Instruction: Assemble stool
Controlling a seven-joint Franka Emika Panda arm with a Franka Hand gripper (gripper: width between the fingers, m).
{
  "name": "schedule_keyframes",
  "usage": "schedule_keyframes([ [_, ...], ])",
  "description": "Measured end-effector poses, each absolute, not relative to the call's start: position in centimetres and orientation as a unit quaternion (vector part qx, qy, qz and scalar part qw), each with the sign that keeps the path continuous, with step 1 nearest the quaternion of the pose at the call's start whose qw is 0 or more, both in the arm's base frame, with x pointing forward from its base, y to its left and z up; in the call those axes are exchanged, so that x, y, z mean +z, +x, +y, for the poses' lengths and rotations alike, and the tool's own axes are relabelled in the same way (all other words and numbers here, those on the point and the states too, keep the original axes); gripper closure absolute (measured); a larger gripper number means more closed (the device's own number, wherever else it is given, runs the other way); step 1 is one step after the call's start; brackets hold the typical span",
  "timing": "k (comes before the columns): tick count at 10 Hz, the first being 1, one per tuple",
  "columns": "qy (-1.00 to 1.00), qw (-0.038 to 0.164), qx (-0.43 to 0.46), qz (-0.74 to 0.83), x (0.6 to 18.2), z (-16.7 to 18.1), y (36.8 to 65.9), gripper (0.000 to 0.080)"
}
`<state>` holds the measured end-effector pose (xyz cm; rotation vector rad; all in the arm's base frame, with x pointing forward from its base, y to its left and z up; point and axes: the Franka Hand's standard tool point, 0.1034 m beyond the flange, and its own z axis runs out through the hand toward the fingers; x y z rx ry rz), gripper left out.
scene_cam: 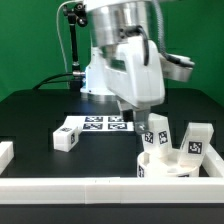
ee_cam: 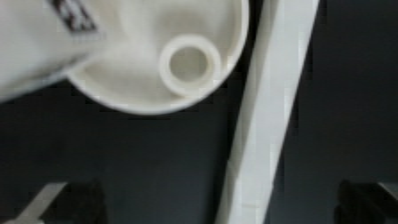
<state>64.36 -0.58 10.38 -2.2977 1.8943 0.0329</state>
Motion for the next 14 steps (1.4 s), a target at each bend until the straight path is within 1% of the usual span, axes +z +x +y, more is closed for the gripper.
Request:
schedule_keyframes([
  [1,-0.781,0.085,0.018,0.618,11.4,-1.1,65.1,0.0151],
  [2,-0.782,0.088,0.017,0.616,11.8,-1.1,65.8,0.0151],
  [6,-0.786,0.086,0.015,0.612,11.5,-1.2,65.7,0.0151],
  [7,-0.847,0.065,0.002,0.527,11.2,-2.4,65.6,0.0151],
  [9,-0.886,0.054,-0.005,0.461,11.4,-3.2,65.7,0.0151],
  [13,-0.933,0.051,-0.010,0.357,11.3,-3.3,65.6,0.0151],
  [14,-0.964,0.032,-0.022,0.263,11.1,-3.7,65.8,0.0151],
])
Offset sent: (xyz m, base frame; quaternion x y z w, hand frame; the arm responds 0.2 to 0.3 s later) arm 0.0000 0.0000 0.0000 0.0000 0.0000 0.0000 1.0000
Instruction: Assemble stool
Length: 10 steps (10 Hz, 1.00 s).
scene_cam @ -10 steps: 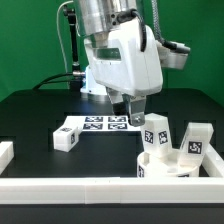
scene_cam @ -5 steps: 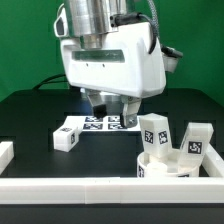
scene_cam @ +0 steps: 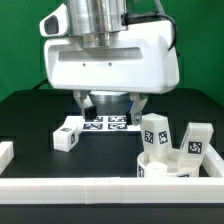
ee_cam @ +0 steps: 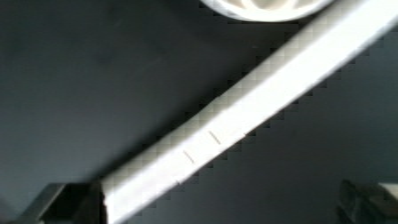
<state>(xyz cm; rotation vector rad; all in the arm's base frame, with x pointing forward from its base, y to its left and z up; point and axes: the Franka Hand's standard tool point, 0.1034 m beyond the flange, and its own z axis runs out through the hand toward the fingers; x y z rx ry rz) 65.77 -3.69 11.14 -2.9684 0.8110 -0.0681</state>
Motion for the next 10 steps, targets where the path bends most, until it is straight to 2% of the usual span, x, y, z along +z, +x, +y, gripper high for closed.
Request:
schedule_keyframes([
  [1,-0.971,0.032,-0.027,0.234,10.8,-4.9,65.4,0.0151],
  [4,-0.978,0.022,-0.033,0.206,10.0,-12.7,62.3,0.0151],
  [5,-0.975,0.019,-0.031,0.218,9.7,-14.1,61.9,0.0151],
  [7,-0.976,0.021,-0.031,0.213,9.6,-13.0,62.2,0.0151],
  [10,-0.977,0.020,-0.032,0.211,9.4,-13.3,62.0,0.0151],
])
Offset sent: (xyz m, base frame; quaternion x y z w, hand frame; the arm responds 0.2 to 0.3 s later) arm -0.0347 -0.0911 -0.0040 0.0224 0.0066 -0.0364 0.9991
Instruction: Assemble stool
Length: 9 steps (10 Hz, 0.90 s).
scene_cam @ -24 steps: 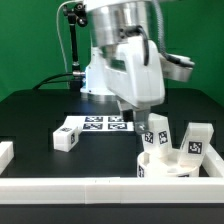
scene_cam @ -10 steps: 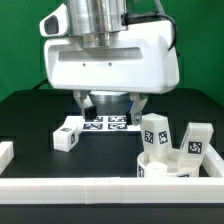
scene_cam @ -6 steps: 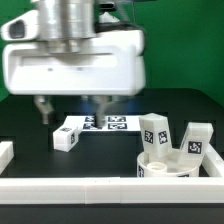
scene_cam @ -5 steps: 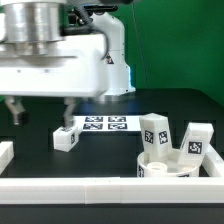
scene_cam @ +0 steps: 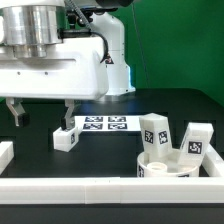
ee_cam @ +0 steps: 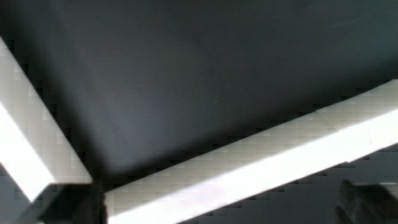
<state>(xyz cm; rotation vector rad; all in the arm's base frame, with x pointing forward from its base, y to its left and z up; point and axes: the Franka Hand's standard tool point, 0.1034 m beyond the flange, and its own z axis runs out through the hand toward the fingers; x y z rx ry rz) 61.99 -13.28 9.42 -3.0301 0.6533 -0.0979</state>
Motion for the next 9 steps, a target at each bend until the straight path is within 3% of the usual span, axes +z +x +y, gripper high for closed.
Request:
schedule_keyframes([
  [2,-0.975,0.013,-0.025,0.220,7.4,-14.6,58.5,0.0151],
  [4,-0.967,0.018,-0.012,0.254,6.5,-13.8,56.9,0.0151],
  [5,-0.962,0.030,-0.008,0.271,6.1,-13.5,56.4,0.0151],
  [9,-0.962,0.027,-0.012,0.272,5.9,-13.5,56.2,0.0151],
])
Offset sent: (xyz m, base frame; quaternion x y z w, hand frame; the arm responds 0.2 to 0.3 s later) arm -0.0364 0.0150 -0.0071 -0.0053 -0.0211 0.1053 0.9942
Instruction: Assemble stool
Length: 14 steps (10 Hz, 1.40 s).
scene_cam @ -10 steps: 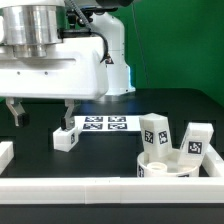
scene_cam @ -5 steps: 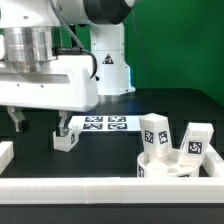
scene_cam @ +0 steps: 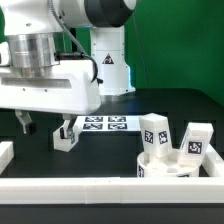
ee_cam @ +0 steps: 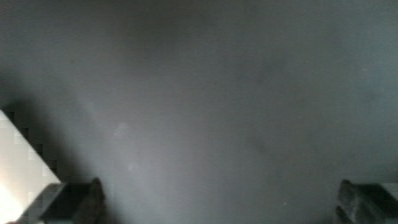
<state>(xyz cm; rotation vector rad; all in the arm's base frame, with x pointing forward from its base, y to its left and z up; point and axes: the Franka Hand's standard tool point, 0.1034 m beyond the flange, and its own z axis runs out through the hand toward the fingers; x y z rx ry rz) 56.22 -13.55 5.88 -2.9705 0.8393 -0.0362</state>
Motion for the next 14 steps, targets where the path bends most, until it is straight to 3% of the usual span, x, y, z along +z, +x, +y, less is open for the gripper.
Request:
schedule_keyframes([
  [1,-0.961,0.017,-0.023,0.276,5.0,-13.2,54.5,0.0151],
  [3,-0.959,0.017,-0.003,0.282,3.9,-12.6,51.5,0.0151],
  [6,-0.959,0.026,0.017,0.283,3.9,-12.4,51.4,0.0151],
  [14,-0.917,0.129,0.265,0.270,3.6,-13.0,49.7,0.0151],
])
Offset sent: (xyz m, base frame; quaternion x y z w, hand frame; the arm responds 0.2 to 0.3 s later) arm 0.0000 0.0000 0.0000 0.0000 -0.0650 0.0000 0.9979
